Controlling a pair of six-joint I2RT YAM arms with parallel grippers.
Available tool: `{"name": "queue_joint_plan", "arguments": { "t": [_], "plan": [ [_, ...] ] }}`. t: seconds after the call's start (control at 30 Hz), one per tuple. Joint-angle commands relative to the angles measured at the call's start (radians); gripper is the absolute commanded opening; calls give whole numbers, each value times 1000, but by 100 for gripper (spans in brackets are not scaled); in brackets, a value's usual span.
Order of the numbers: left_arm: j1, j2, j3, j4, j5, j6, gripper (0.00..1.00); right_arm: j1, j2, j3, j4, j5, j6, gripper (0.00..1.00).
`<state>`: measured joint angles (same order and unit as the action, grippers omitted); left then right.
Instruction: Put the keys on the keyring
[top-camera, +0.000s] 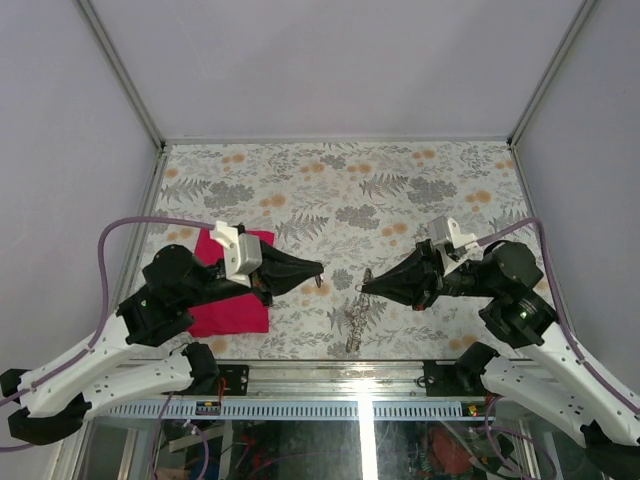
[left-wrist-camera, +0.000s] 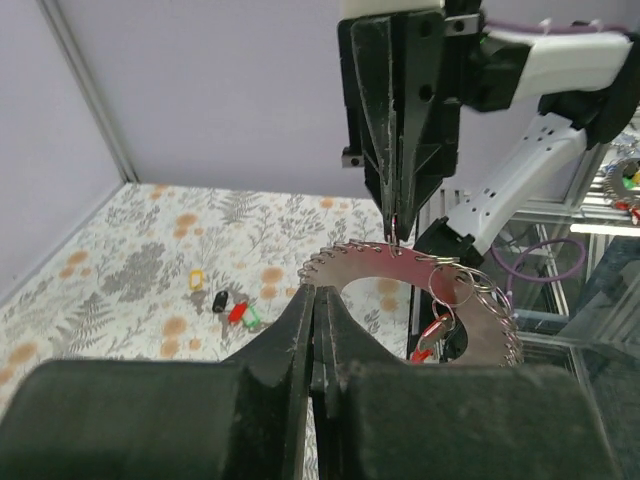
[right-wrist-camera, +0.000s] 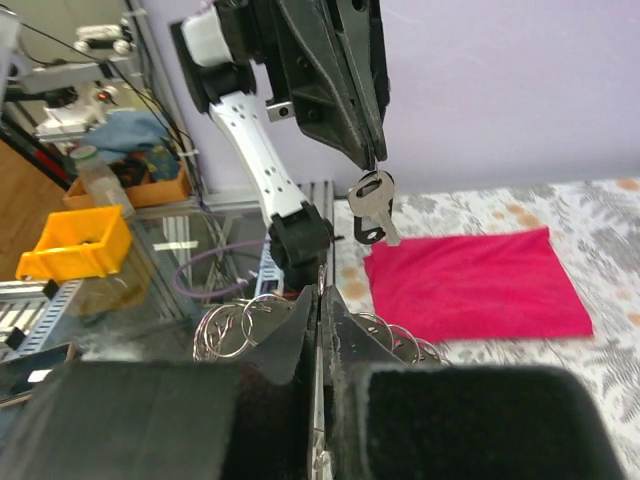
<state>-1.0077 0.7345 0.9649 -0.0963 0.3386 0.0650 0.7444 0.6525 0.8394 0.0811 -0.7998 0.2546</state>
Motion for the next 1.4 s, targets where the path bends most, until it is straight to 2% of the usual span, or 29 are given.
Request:
{"name": "queue_joint_plan", "arguments": {
  "t": [0.0, 0.17, 0.4, 0.83, 1.37],
  "plan": [
    [3, -47, -28, 133, 69, -30, 0, 1, 22, -43, 453, -98, 217, 0],
    [3, -55, -30, 229, 106, -64, 0, 1, 72, -98, 733, -106, 390, 0],
    [3, -25, -11, 294, 160, -75, 0, 1, 118, -109, 870, -82, 486, 0],
    [2, 20, 21, 317, 210, -70, 0, 4, 158, -121, 906, -10, 580, 0],
    [2, 46, 37, 325, 225, -76, 0, 74, 199, -99, 850, -5, 535, 0]
  ]
}}
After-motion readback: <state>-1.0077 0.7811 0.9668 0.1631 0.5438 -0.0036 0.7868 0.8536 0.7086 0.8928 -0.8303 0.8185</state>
